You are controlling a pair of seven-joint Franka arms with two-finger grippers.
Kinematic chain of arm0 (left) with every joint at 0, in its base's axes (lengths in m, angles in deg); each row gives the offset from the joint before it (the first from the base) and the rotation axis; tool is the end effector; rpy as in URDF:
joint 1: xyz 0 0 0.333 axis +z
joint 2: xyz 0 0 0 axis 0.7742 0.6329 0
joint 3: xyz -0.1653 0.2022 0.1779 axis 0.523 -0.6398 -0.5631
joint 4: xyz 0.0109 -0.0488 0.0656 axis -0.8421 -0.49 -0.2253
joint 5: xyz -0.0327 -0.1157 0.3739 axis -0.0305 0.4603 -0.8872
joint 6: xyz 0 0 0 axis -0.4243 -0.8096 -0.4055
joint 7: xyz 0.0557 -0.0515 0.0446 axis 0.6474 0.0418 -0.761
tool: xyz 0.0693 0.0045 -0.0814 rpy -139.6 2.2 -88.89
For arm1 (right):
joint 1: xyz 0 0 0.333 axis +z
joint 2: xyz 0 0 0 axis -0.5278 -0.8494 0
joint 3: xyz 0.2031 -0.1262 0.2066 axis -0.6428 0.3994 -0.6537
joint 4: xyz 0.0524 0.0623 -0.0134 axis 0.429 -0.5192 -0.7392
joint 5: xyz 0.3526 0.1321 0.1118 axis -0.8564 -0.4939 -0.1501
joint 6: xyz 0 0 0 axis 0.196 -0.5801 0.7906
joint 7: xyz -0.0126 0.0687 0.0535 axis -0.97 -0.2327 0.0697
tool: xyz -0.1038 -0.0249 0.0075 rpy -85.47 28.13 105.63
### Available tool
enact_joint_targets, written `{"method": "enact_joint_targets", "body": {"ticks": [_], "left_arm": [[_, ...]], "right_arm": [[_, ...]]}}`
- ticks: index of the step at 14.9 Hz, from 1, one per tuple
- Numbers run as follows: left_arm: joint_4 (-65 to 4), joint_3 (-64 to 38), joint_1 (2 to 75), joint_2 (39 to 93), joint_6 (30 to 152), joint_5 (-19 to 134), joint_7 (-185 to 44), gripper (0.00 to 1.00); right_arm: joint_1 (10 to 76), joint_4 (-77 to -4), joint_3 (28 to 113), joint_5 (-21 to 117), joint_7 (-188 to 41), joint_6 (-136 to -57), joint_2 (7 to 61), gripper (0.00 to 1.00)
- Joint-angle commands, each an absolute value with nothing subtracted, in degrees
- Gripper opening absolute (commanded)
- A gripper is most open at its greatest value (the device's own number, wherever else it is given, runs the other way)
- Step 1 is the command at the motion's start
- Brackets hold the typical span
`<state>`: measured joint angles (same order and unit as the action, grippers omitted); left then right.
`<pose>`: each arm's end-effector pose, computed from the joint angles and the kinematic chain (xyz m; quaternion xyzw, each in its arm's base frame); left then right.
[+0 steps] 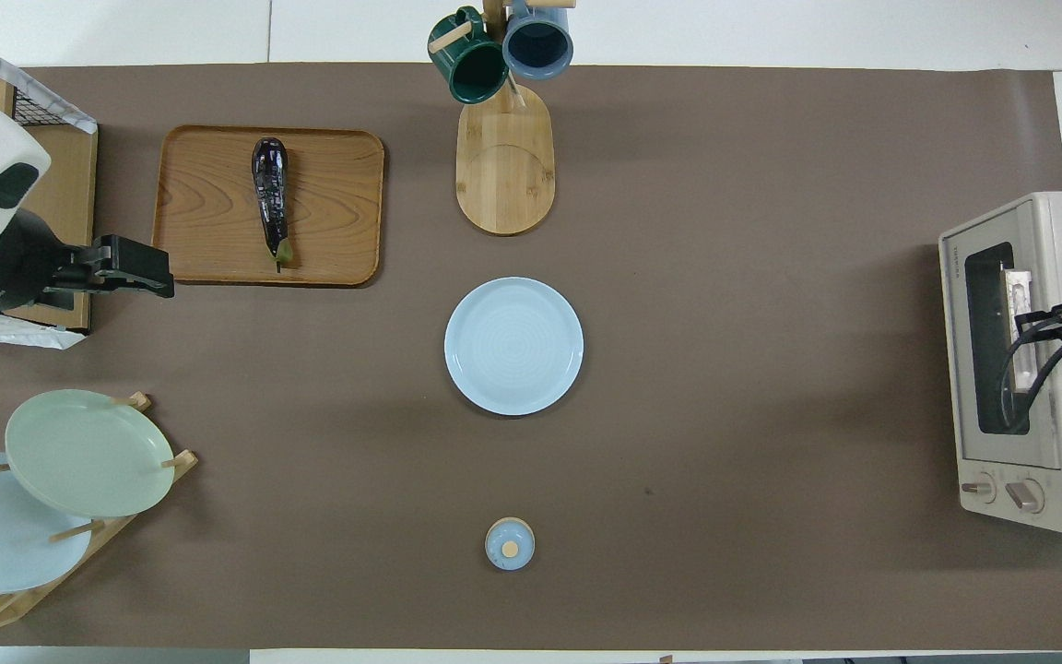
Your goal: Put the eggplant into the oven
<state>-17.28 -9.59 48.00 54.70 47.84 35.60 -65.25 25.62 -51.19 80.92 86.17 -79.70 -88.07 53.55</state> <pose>0.5471 -0.0925 0.5900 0.9995 0.0164 -0.0042 0.0276 0.5241 -0.0987 0.4924 0.9963 0.0603 -0.0225 0.0574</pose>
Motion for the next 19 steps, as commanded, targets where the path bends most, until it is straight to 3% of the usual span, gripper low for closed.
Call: {"method": "enact_joint_targets", "body": {"ticks": [1, 5, 8, 11, 15, 19], "left_arm": [[-16.8, -9.4, 48.0, 62.1, 55.1, 34.7, -64.7, 1.00], [-14.1, -9.3, 47.9, 76.8, 69.2, 30.6, -64.6, 1.00], [-2.1, -9.4, 46.3, 90.8, 70.9, 29.6, -64.6, 1.00], [-2.5, -9.4, 47.1, 92.6, 78.4, 29.4, -64.5, 1.00], [-4.9, -9.4, 46.9, 92.4, 79.6, 27.8, -64.4, 1.00], [-7.0, -9.4, 46.8, 92.0, 82.3, 27.8, -64.3, 0.87]], "right_arm": [[26.1, -52.2, 80.5, 91.0, -76.2, -89.8, 52.7, 0.00], [26.0, -52.6, 80.5, 92.7, -76.2, -90.5, 51.8, 0.00], [26.1, -53.7, 80.4, 92.8, -76.0, -91.8, 51.6, 0.00], [28.9, -54.2, 80.3, 92.4, -73.4, -94.5, 49.9, 0.00], [31.9, -57.7, 80.2, 91.7, -70.0, -100.5, 48.7, 0.00], [32.1, -61.5, 80.2, 88.5, -69.9, -107.3, 46.7, 0.00]]}}
